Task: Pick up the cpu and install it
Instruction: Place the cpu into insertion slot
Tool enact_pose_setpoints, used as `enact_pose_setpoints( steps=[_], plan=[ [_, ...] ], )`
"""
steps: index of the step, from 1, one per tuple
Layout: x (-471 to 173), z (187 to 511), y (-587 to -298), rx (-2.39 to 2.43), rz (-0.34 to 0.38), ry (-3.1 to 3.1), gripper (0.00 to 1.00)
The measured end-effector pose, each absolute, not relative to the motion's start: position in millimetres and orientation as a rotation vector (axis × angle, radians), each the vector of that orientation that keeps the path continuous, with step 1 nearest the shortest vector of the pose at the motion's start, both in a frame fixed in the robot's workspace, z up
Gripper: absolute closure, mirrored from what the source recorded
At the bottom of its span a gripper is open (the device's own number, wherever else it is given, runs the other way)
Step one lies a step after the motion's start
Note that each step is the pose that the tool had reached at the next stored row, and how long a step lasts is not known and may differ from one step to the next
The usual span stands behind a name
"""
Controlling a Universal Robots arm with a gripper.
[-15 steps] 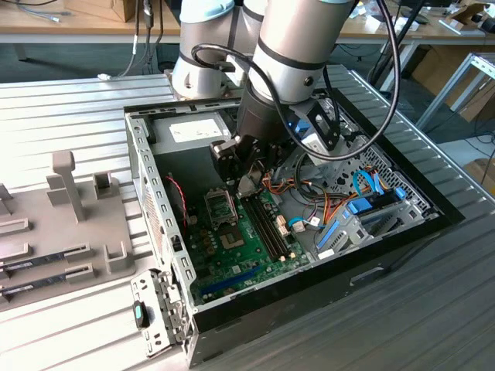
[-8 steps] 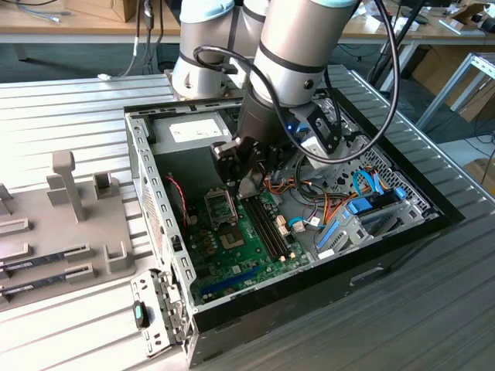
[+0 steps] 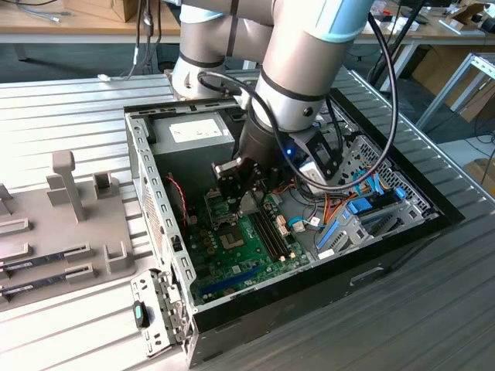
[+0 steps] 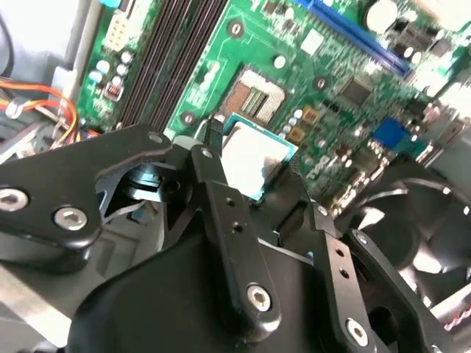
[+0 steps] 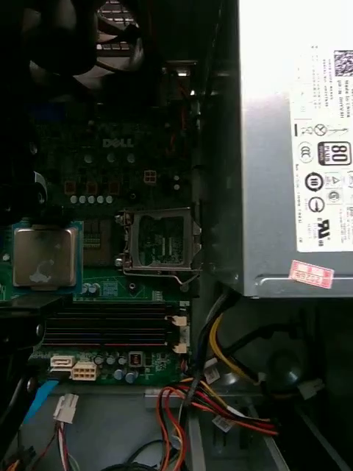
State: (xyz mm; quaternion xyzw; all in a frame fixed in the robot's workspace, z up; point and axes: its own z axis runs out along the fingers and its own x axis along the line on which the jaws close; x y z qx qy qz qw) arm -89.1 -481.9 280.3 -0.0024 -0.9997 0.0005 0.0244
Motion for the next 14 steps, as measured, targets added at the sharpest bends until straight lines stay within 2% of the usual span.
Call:
enact_pose_setpoints(
  steps=[3, 6, 14],
  plan=[
    [-89.2, 269.5, -483.0, 0.0, 0.002, -3.092, 0.53],
    [-93.5, 237.9, -483.0, 0.0, 0.001, -3.092, 0.53],
    [-95.8, 222.8, -483.0, 0.0, 0.001, -3.092, 0.53]
  ],
)
